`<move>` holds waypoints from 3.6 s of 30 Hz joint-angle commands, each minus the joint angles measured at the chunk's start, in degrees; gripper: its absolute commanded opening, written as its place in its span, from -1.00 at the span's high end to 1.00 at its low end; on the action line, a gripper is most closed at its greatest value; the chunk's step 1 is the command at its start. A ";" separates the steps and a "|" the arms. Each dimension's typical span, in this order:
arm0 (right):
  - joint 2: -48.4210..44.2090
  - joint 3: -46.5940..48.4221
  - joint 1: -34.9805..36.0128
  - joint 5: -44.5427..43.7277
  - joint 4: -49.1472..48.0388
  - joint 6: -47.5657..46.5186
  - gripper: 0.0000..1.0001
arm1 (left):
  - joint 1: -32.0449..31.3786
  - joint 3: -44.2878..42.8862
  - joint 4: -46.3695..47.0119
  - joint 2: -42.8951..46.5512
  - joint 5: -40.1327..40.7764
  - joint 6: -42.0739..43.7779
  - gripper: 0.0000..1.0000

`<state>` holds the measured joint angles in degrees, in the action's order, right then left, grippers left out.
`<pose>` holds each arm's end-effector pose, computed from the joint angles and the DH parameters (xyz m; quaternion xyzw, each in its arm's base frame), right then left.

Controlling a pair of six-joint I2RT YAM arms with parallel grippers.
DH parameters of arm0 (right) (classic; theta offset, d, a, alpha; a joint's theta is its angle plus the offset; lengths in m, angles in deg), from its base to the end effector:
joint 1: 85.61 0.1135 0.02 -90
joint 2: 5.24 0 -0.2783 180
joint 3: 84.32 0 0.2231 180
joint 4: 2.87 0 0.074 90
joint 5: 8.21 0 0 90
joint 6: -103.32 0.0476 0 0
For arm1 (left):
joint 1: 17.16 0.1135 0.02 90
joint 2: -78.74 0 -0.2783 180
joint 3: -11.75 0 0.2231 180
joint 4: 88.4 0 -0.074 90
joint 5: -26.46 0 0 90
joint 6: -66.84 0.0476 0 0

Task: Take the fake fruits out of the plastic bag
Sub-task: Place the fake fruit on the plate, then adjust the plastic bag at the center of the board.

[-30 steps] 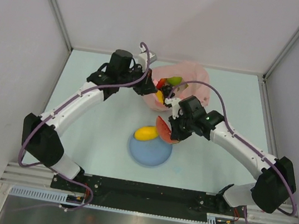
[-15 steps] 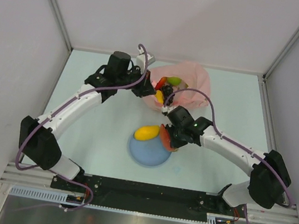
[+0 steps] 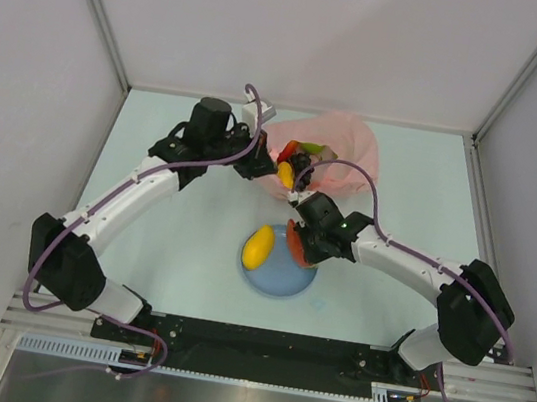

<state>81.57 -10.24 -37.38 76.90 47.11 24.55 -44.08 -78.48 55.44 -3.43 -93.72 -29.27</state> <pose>0.1881 0.2045 0.2343 -0.2985 0.9239 0.0809 0.2252 0.2607 -0.1592 0.3663 0.2812 0.7902 -0.3552 0.4126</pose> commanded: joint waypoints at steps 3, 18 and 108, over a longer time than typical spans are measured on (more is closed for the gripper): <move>0.73 -0.47 0.82 -2.50 -3.43 -2.26 0.72 | 0.11 0.71 2.71 2.54 -0.76 -1.36 0.95; 1.96 -0.47 2.13 -3.11 -6.68 -11.05 1.00 | 0.11 2.74 4.12 3.16 -1.73 -2.33 0.95; 60.05 73.09 -26.25 0.23 -16.17 2.22 -0.99 | -1.56 -11.41 -4.05 -13.19 -0.15 11.38 0.92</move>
<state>138.05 58.70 -63.81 81.30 33.31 25.33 -44.82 -86.97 51.74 -16.29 -92.16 -17.71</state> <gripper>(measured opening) 0.993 0.038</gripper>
